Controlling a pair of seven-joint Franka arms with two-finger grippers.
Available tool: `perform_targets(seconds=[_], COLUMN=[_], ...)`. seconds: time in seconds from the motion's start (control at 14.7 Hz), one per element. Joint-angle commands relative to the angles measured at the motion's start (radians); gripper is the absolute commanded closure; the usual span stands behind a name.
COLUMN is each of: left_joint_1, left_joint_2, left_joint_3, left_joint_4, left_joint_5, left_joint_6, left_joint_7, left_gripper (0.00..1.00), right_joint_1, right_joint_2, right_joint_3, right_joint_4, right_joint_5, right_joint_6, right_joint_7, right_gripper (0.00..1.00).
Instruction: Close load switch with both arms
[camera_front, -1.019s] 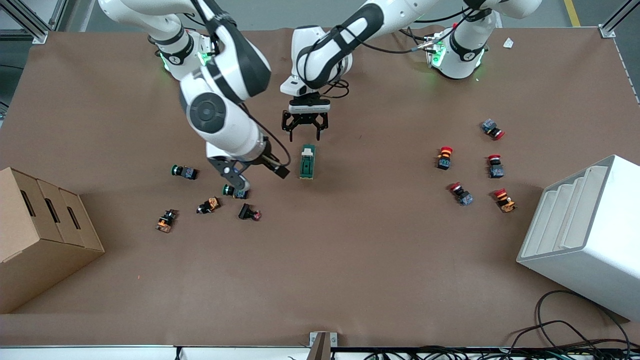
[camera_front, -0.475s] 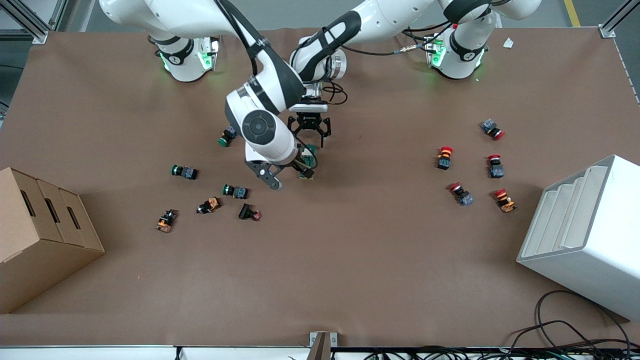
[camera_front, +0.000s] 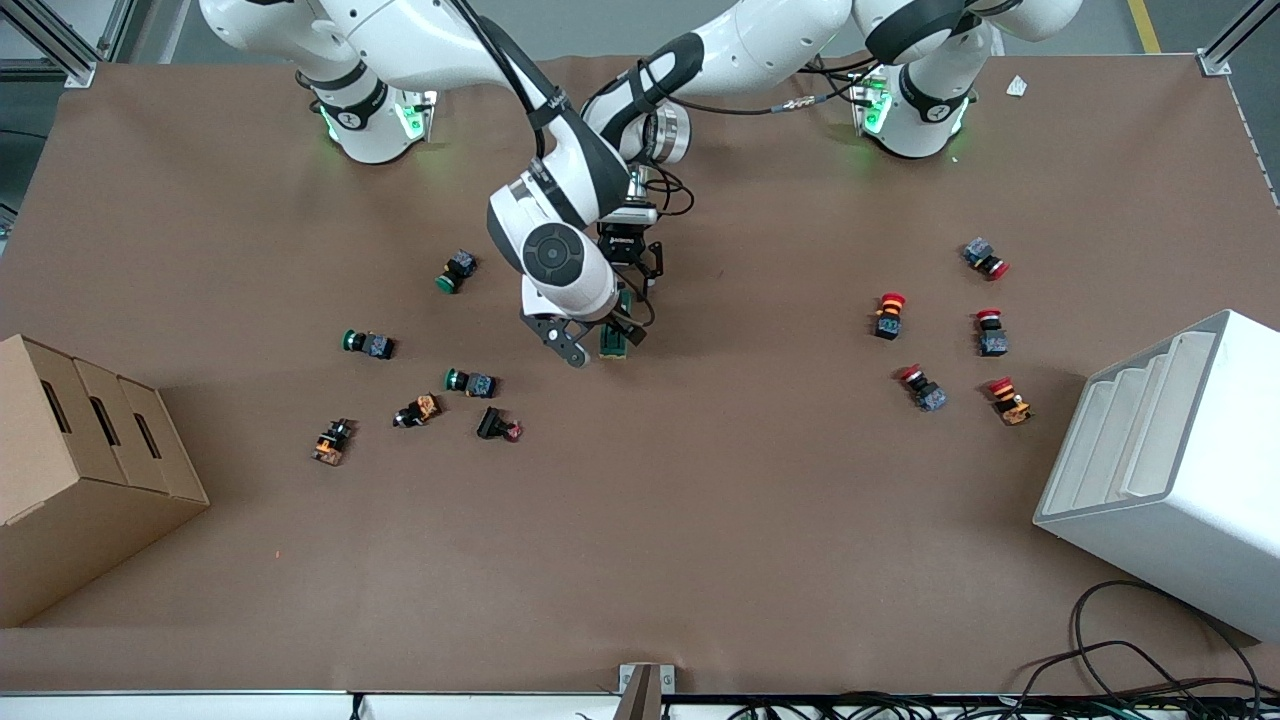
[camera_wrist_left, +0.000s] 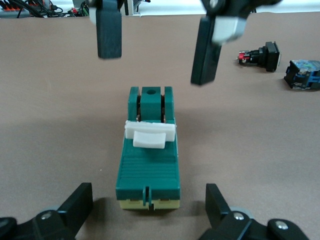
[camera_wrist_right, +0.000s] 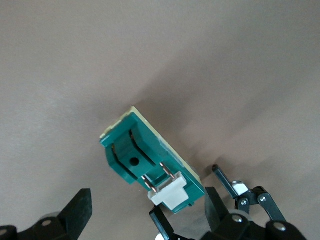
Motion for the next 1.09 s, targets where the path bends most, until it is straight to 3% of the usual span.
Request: perform_targets(seconds=[0.0,0.34,1.02], left_joint_1=[-0.021,-0.024,-0.021], left_joint_2=[0.036,0.046,0.046], left_joint_3=[0.003,0.005,0.025], left_joint_4=[0.018,0.017,0.04], left_joint_5=[0.01,0.011,0.013], left_joint_6=[0.013,0.013,0.011], left_joint_7=[-0.025,-0.025,-0.017], left_gripper=[0.0,0.0,0.0], right_joint_1=[0.022,0.042,0.091], right_joint_2=[-0.044,-0.064,-0.06], right_joint_3=[-0.006,0.02,0.018], right_joint_4=[-0.098,-0.209,-0.192], right_joint_5=[0.025,0.032,0.082], right_joint_6=[0.099,0.302,0.336], right_joint_7=[0.003,0.005,0.014], right_gripper=[0.0,0.0,0.0])
